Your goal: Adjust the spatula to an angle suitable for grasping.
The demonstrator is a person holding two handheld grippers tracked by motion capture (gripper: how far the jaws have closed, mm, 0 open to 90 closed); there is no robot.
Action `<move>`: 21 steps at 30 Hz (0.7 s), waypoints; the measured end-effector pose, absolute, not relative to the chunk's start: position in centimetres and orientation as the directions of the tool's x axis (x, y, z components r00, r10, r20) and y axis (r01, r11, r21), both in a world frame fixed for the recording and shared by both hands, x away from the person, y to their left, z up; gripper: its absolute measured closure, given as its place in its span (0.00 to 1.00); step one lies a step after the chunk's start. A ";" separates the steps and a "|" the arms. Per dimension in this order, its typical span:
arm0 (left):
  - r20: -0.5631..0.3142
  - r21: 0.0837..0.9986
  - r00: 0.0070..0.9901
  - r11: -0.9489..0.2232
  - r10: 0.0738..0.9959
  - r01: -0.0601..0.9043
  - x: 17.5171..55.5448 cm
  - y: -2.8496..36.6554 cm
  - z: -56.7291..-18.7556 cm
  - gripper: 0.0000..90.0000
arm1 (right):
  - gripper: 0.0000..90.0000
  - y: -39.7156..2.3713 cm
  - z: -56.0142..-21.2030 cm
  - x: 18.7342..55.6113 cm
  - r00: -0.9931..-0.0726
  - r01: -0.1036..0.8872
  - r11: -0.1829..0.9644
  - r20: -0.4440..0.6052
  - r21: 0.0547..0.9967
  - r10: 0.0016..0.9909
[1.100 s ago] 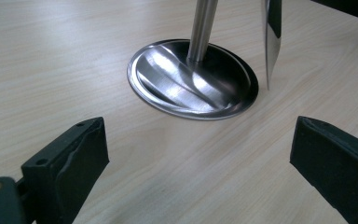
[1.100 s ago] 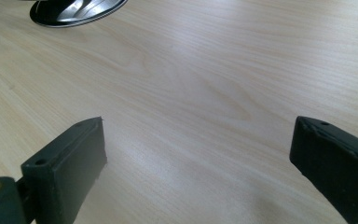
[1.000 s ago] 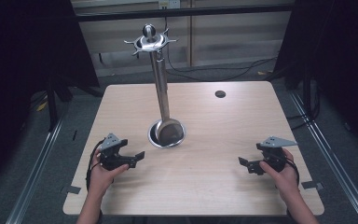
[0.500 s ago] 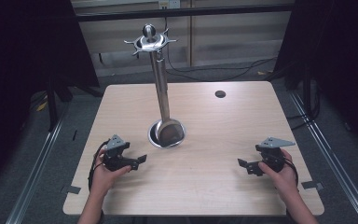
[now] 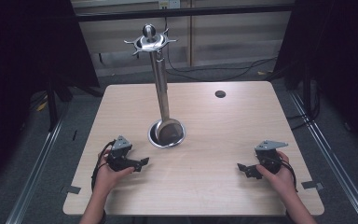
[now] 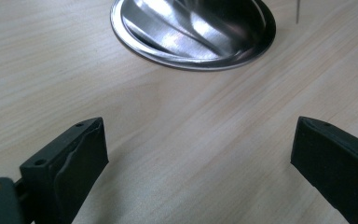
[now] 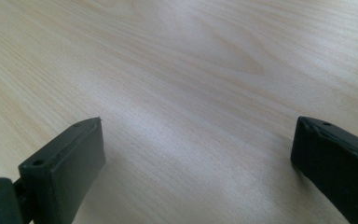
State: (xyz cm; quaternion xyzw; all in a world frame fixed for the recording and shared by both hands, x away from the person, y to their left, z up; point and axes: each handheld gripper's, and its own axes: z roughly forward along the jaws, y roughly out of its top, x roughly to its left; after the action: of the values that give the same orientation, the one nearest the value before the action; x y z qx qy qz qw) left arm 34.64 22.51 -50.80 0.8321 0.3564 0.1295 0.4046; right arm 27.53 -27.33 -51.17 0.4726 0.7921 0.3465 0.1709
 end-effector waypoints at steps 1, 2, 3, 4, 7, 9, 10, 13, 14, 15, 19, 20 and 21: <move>-0.073 0.764 0.712 -0.420 0.698 0.491 34.6 22.4 -50.8 0.04 | 0.02 -27.3 -51.2 27.5 -0.499 0.631 0.323 0.050 0.705 0.865; -0.064 0.762 0.714 -0.428 0.697 0.485 34.7 22.4 -50.8 0.04 | 0.02 -27.3 -51.2 27.5 -0.499 0.631 0.323 0.050 0.705 0.865; -0.062 0.758 0.718 -0.435 0.693 0.485 34.6 22.4 -50.8 0.04 | 0.02 -27.2 -51.2 27.5 -0.502 0.629 0.328 0.045 0.705 0.864; -0.063 0.755 0.719 -0.438 0.692 0.488 34.6 22.3 -50.8 0.04 | 0.02 -27.2 -51.2 27.5 -0.503 0.625 0.333 0.038 0.705 0.863; -0.055 0.755 0.724 -0.445 0.688 0.481 34.6 22.3 -50.8 0.04 | 0.02 -27.2 -51.2 27.5 -0.502 0.626 0.332 0.038 0.705 0.864; -0.064 0.759 0.722 -0.436 0.689 0.484 34.5 22.3 -50.8 0.04 | 0.02 -27.2 -51.2 27.5 -0.504 0.625 0.336 0.035 0.705 0.863; -0.064 0.762 0.719 -0.431 0.692 0.483 34.5 22.4 -50.8 0.04 | 0.02 -27.2 -51.2 27.5 -0.504 0.625 0.336 0.035 0.705 0.863; -0.078 0.768 0.715 -0.416 0.694 0.487 34.5 22.5 -50.8 0.04 | 0.02 -27.2 -51.2 27.5 -0.504 0.624 0.336 0.035 0.705 0.863; -0.078 0.768 0.714 -0.415 0.695 0.488 34.5 22.5 -50.8 0.04 | 0.02 -27.2 -51.2 27.5 -0.503 0.625 0.336 0.034 0.705 0.864; -0.074 0.768 0.716 -0.419 0.694 0.485 34.5 22.5 -50.8 0.04 | 0.02 -27.2 -51.2 27.5 -0.502 0.624 0.336 0.033 0.706 0.864; -0.069 0.776 0.721 -0.417 0.690 0.474 34.4 22.5 -50.5 0.04 | 0.02 -27.2 -50.6 27.5 -0.498 0.620 0.320 0.044 0.716 0.866; -0.073 0.776 0.717 -0.412 0.693 0.477 34.4 22.5 -50.4 0.04 | 0.02 -27.2 -50.6 27.5 -0.498 0.620 0.320 0.044 0.716 0.866; -0.075 0.789 0.713 -0.396 0.697 0.470 34.2 22.8 -50.1 0.04 | 0.02 -27.3 -50.2 27.5 -0.495 0.606 0.306 0.047 0.734 0.867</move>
State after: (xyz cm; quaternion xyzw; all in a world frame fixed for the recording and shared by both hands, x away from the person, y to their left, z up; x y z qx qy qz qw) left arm 34.24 22.77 -50.12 0.8244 0.3541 0.1349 0.4204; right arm 27.48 -27.31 -50.17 0.4680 0.7873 0.3575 0.1826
